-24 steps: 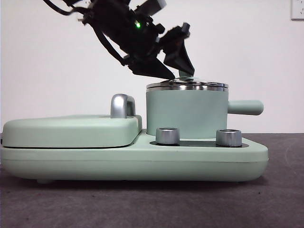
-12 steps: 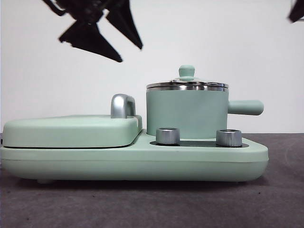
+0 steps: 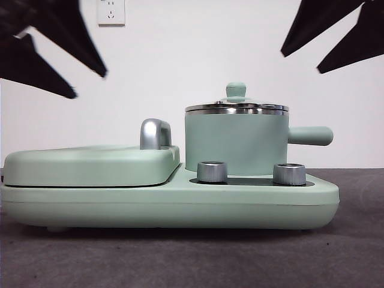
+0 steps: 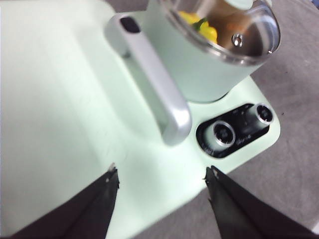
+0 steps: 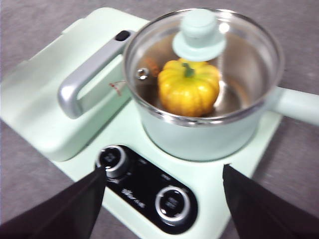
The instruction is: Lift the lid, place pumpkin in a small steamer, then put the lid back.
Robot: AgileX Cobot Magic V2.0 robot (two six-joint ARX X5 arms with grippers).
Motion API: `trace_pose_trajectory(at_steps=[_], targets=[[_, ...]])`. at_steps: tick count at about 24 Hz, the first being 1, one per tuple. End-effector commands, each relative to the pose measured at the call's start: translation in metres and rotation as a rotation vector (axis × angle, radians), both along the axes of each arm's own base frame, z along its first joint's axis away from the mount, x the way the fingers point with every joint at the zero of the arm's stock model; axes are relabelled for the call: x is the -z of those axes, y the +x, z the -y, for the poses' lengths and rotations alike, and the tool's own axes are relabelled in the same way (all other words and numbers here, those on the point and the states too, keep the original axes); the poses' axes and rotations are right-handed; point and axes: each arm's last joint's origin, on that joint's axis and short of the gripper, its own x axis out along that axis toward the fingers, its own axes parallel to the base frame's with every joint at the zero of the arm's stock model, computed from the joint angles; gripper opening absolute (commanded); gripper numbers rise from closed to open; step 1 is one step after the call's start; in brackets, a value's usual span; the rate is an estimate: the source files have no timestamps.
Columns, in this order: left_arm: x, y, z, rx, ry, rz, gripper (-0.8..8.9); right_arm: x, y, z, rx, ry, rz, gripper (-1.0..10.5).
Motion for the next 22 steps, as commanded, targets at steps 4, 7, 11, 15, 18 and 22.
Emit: trace_pose_trajectory(at_steps=[4, 7, 11, 15, 18, 22], targets=[[-0.0056, -0.0104, -0.0053, -0.002, 0.025, 0.017, 2.79, 0.0009, 0.0027, -0.004, -0.035, 0.005, -0.007, 3.5], [-0.0066, -0.0118, -0.0043, 0.012, 0.023, 0.019, -0.25, 0.0012, 0.0017, -0.0043, -0.061, 0.012, -0.016, -0.2], [-0.0055, -0.0129, -0.0042, 0.009, 0.016, -0.012, 0.07, 0.0007, 0.0016, -0.0051, -0.074, 0.029, -0.022, 0.2], [-0.006, -0.0146, -0.0052, 0.013, 0.02, -0.011, 0.07, -0.0004, 0.0003, -0.0045, -0.081, 0.032, -0.016, 0.2], [-0.0059, -0.0146, -0.0052, 0.013, 0.021, -0.012, 0.07, -0.0016, 0.0012, -0.0046, -0.076, 0.038, -0.002, 0.2], [-0.0059, -0.0146, -0.0052, 0.013, 0.021, -0.012, 0.07, -0.0017, 0.0013, -0.0046, -0.077, 0.039, -0.001, 0.2]])
